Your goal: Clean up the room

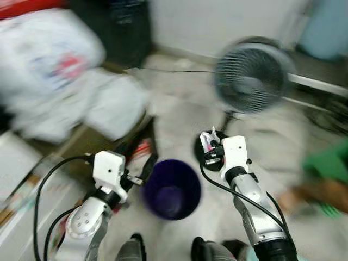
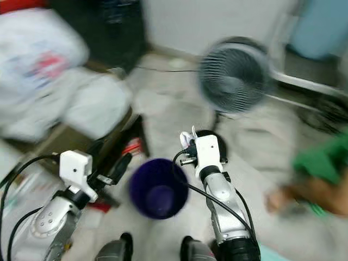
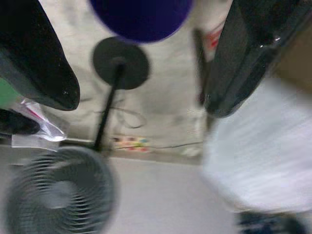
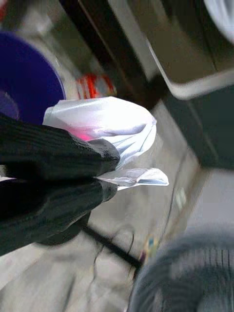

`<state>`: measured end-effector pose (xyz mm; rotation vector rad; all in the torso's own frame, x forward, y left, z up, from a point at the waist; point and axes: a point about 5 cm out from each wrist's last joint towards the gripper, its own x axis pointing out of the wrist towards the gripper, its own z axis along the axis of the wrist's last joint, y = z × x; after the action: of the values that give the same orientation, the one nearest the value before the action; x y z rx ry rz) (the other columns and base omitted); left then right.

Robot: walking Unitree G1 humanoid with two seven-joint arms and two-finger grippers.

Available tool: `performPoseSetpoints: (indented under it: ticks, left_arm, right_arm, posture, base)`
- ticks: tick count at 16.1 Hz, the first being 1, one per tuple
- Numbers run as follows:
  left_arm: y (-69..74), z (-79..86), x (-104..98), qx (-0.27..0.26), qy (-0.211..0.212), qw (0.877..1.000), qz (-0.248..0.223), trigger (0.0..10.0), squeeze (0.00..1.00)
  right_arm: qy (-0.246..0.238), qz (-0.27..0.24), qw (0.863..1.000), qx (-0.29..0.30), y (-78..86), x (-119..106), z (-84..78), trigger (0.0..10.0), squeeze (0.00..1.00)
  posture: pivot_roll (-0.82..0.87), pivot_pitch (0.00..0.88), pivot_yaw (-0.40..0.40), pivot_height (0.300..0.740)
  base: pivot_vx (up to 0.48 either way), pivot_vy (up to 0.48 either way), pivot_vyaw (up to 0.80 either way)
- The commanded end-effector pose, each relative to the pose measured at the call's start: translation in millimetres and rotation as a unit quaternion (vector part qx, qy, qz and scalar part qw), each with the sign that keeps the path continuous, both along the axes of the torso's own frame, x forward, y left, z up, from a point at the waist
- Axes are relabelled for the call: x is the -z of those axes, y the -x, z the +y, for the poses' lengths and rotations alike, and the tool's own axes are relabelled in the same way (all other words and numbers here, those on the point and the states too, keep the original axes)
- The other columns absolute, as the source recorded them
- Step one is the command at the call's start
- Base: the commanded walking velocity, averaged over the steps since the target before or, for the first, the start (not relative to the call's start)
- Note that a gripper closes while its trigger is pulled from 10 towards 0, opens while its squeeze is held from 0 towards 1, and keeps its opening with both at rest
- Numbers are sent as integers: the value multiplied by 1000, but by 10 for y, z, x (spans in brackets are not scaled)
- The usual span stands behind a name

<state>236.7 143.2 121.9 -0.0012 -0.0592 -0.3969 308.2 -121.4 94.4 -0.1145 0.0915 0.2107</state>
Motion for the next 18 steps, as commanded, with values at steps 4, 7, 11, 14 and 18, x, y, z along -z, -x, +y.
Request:
performPoseSetpoints:
  ticks: [4, 7, 11, 14, 18]
  left_arm:
    - [89, 50, 16, 18, -20, 1000, 8, 10000, 0]
    - [208, 169, 6, 39, -44, 998, 11, 10000, 0]
    - [282, 221, -29, 43, -50, 998, 9, 10000, 0]
    - [336, 226, -6, 48, -47, 998, 17, 10000, 0]
    - [342, 141, -29, 67, -45, 997, 14, 10000, 0]
  right_arm:
    - [4, 35, 999, 10, -66, 156, 35, 10000, 0]
    - [25, 76, 996, 40, -178, 281, 48, 10000, 0]
    - [41, 119, 988, 94, -223, 435, -32, 10000, 0]
    - [29, 116, 989, 92, -267, 408, -22, 10000, 0]
    - [28, 175, 981, 78, -230, 551, 98, 10000, 0]
  posture:
    - [73, 272, 10, 740]
    - [122, 294, 13, 740]
    - [159, 320, 21, 740]
    - [159, 330, 32, 740]
    - [156, 344, 36, 740]
  base:
    - [0, 0, 0]
    - [0, 0, 0]
    - [0, 0, 0]
    - [0, 0, 0]
    - [0, 0, 0]
